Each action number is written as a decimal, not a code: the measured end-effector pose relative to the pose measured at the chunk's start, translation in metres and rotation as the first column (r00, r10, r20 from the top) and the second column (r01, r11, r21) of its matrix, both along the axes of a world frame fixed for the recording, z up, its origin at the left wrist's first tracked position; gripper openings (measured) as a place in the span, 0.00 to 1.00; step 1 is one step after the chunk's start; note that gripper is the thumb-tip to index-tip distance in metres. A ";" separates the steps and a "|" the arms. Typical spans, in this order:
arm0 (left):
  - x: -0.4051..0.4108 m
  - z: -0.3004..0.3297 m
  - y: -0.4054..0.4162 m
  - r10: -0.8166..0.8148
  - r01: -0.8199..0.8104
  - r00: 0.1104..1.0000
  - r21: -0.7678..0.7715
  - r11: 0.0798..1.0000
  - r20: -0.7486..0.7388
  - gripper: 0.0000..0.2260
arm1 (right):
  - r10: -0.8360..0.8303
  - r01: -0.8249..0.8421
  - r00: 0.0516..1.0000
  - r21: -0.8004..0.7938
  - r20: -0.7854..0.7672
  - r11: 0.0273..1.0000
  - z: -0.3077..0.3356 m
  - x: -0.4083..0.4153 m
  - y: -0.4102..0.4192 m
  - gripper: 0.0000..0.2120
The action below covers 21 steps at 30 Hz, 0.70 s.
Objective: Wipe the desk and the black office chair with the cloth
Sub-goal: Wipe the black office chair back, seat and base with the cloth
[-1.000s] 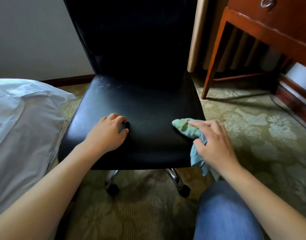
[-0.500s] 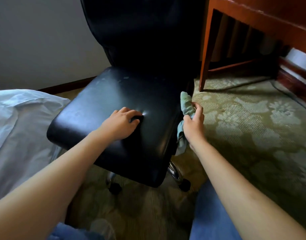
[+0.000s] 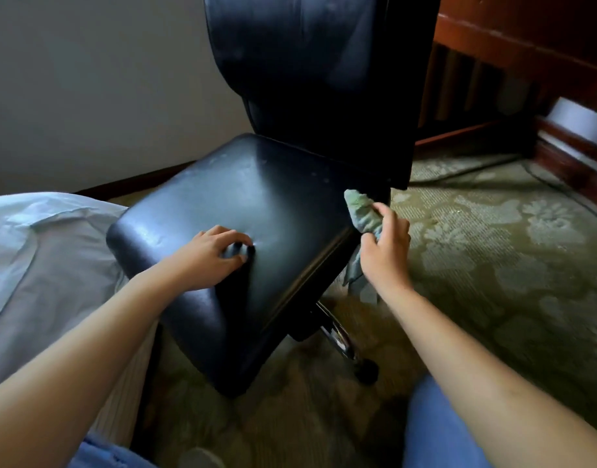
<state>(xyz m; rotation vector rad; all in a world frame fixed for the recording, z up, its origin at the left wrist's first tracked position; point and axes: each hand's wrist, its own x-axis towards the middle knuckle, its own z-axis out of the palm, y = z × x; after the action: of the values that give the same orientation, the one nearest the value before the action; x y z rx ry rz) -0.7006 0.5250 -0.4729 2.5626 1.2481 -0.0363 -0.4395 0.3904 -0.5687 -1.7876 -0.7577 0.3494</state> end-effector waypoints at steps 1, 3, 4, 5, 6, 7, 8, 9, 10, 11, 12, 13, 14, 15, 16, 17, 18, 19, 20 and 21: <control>0.000 0.002 0.002 0.007 -0.007 1.000 0.005 1.000 0.000 0.12 | -0.004 0.003 0.999 -0.025 -0.047 1.000 0.005 0.012 0.005 0.25; 0.003 0.004 0.004 0.023 -0.022 1.000 0.037 0.999 -0.015 0.07 | -0.008 0.004 0.997 -0.053 -0.076 0.999 0.015 0.011 0.003 0.25; 0.006 0.004 0.005 0.034 -0.033 0.999 0.059 0.998 -0.024 0.06 | 0.016 -0.019 0.999 -0.065 -0.050 0.998 0.017 -0.001 -0.004 0.25; 0.010 0.005 0.004 0.041 -0.039 0.999 0.078 0.996 -0.019 0.06 | 0.071 -0.069 0.997 -0.069 0.027 0.995 0.017 -0.018 -0.014 0.26; 0.015 0.004 0.004 0.045 -0.044 0.999 0.092 0.995 -0.006 0.06 | 0.144 -0.135 0.979 -0.068 0.146 0.988 0.015 -0.039 -0.026 0.26; 0.020 0.004 0.003 0.046 -0.047 0.999 0.103 0.994 0.010 0.07 | 0.233 -0.219 0.935 -0.079 0.268 0.972 0.016 -0.058 -0.039 0.26; 0.025 0.004 0.001 0.044 -0.046 0.999 0.110 0.993 0.022 0.09 | 0.321 -0.306 0.869 -0.101 0.376 0.947 0.017 -0.070 -0.048 0.27; 0.031 0.004 0.000 0.038 -0.042 0.999 0.117 0.992 0.034 0.10 | 0.393 -0.378 0.795 -0.130 0.462 0.917 0.018 -0.074 -0.051 0.27; 0.035 0.004 -0.001 0.037 -0.042 0.998 0.117 0.992 0.043 0.11 | 0.440 -0.425 0.732 -0.155 0.520 0.892 0.020 -0.071 -0.049 0.27; 0.039 0.004 -0.002 0.042 -0.048 0.998 0.113 0.992 0.053 0.12 | 0.451 -0.437 0.691 -0.171 0.565 0.883 0.024 -0.062 -0.043 0.27; 0.042 0.004 -0.002 0.052 -0.058 0.997 0.104 0.993 0.063 0.12 | 0.434 -0.418 0.674 -0.177 0.597 0.891 0.027 -0.052 -0.035 0.27; 0.044 0.003 -0.002 0.058 -0.065 0.996 0.097 0.993 0.070 0.12 | 0.401 -0.375 0.674 -0.180 0.621 0.909 0.029 -0.040 -0.026 0.27; 0.045 0.001 -0.001 0.063 -0.070 0.995 0.090 0.994 0.077 0.12 | 0.362 -0.317 0.676 -0.190 0.642 0.929 0.032 -0.027 -0.018 0.26; 0.046 0.000 -0.002 0.064 -0.071 0.995 0.086 0.994 0.079 0.13 | 0.328 -0.257 0.683 -0.206 0.652 0.944 0.035 -0.014 -0.011 0.26; 0.046 -0.002 -0.002 0.064 -0.071 0.995 0.083 0.994 0.079 0.13 | 0.308 -0.205 0.704 -0.232 0.640 0.951 0.038 -0.003 -0.004 0.27; 0.045 -0.003 -0.003 0.061 -0.067 0.996 0.078 0.995 0.072 0.13 | 0.291 -0.163 0.737 -0.258 0.610 0.952 0.042 0.006 0.002 0.27; 0.044 -0.005 -0.004 0.057 -0.061 0.996 0.068 0.996 0.062 0.14 | 0.277 -0.127 0.769 -0.287 0.576 0.949 0.045 0.010 0.006 0.27; 0.043 -0.007 -0.004 0.052 -0.055 0.997 0.059 0.997 0.054 0.14 | 0.266 -0.096 0.782 -0.314 0.564 0.945 0.046 0.010 0.010 0.27; 0.041 -0.009 -0.005 0.048 -0.051 0.998 0.054 0.997 0.048 0.15 | 0.255 -0.060 0.771 -0.332 0.584 0.941 0.046 0.007 0.011 0.26; 0.039 -0.010 -0.004 0.047 -0.049 0.998 0.053 0.997 0.047 0.16 | 0.252 -0.032 0.743 -0.343 0.620 0.939 0.047 0.002 0.010 0.26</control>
<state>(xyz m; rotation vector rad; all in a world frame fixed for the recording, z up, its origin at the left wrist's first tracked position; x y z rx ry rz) -0.6617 0.5206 -0.4830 2.5629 1.3101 0.0660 -0.4376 0.4007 -0.5221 -2.1860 -1.4119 -0.0960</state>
